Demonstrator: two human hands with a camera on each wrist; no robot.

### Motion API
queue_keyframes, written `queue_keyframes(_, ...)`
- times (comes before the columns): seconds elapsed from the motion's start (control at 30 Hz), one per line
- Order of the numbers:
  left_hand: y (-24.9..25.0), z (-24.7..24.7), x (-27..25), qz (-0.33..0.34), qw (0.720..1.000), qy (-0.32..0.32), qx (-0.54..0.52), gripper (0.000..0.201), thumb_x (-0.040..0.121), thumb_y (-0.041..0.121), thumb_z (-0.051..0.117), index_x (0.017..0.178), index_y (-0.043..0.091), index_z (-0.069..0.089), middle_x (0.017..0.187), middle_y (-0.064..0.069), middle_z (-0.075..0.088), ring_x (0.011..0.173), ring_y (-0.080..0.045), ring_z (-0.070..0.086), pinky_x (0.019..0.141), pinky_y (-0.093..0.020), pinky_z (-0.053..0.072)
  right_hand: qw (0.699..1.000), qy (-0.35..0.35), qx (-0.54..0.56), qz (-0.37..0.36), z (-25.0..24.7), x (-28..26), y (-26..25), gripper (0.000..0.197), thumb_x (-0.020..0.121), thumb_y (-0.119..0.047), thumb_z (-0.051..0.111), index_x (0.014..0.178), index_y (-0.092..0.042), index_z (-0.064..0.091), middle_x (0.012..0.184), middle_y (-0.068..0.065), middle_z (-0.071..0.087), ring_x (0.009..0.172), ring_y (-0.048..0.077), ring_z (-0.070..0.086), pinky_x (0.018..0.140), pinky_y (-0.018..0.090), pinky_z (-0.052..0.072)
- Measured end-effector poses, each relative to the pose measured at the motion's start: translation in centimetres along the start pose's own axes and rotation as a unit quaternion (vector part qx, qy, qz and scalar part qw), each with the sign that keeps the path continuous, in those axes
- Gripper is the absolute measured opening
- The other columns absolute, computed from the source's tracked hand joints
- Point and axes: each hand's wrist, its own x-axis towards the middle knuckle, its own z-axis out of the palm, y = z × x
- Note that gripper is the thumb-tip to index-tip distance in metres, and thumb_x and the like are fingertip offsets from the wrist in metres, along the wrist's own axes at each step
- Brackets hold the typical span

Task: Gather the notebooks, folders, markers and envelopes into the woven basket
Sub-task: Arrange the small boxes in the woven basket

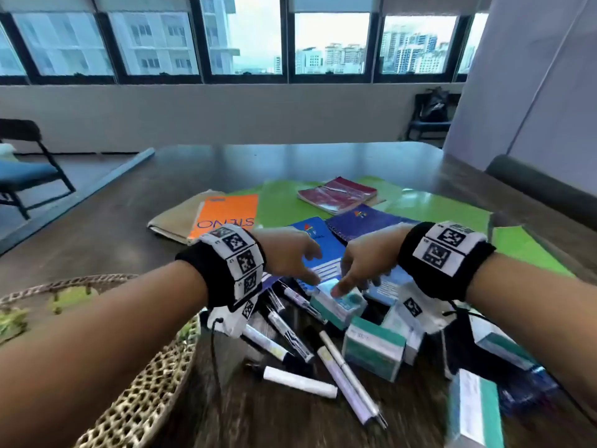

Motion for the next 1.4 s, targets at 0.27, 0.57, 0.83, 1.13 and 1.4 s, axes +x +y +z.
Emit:
queue_keyframes(0.27, 3.9, 2.0, 1.9, 0.097, 0.99, -0.084, 0.051, 0.073, 0.076, 0.039, 0.079, 0.142, 0.025, 0.049, 0.131, -0.005, 0.06, 0.112, -0.025, 0.06, 0.095, -0.039, 0.049, 0.997, 0.039, -0.057, -0.028, 2.1, -1.8, 0.5, 0.061, 0.079, -0.076, 0.062, 0.062, -0.017, 0.061, 0.059, -0.003, 0.067, 0.065, 0.021, 0.067, 0.057, 0.026, 0.043)
queue_keyframes(0.57, 3.7, 1.0, 0.0, 0.042, 0.996, -0.061, 0.04, 0.062, 0.081, 0.046, 0.076, 0.129, 0.014, 0.053, 0.117, -0.004, 0.056, 0.085, -0.009, 0.045, 0.079, -0.025, 0.039, 0.989, 0.115, -0.088, -0.033, 2.6, -1.6, -0.6, 0.049, 0.081, -0.068, 0.066, 0.09, -0.021, 0.059, 0.089, -0.001, 0.064, 0.086, 0.022, 0.062, 0.072, 0.032, 0.05)
queue_keyframes(0.83, 3.0, -0.8, -3.2, 0.008, 1.0, 0.002, 0.003, 0.069, 0.074, 0.053, 0.079, 0.123, 0.017, 0.047, 0.107, 0.003, 0.058, 0.093, -0.019, 0.058, 0.084, -0.032, 0.048, 0.982, 0.168, -0.002, -0.088, 1.2, -3.6, -2.3, 0.036, 0.083, -0.054, 0.071, 0.102, -0.027, 0.056, 0.081, -0.011, 0.057, 0.079, 0.015, 0.058, 0.06, 0.022, 0.038)
queue_keyframes(1.13, -0.3, -4.2, -12.7, -0.003, 0.987, 0.113, -0.111, 0.06, 0.074, 0.042, 0.083, 0.123, 0.03, 0.051, 0.099, 0.007, 0.058, 0.081, -0.006, 0.058, 0.071, -0.015, 0.044, 0.948, 0.235, 0.122, -0.176, -0.8, -6.9, -7.6, 0.056, 0.073, -0.049, 0.084, 0.108, -0.02, 0.053, 0.097, -0.001, 0.066, 0.085, 0.018, 0.064, 0.073, 0.028, 0.047)
queue_keyframes(1.4, -2.8, -4.9, -22.7, -0.086, 0.986, 0.087, -0.117, 0.049, 0.084, 0.034, 0.075, 0.123, 0.031, 0.045, 0.087, 0.011, 0.061, 0.069, 0.003, 0.059, 0.067, -0.023, 0.049, 0.935, 0.175, 0.104, -0.289, -1.7, -6.7, -16.3, 0.035, 0.088, -0.029, 0.077, 0.115, -0.016, 0.06, 0.094, -0.004, 0.069, 0.076, 0.01, 0.063, 0.062, 0.009, 0.042)
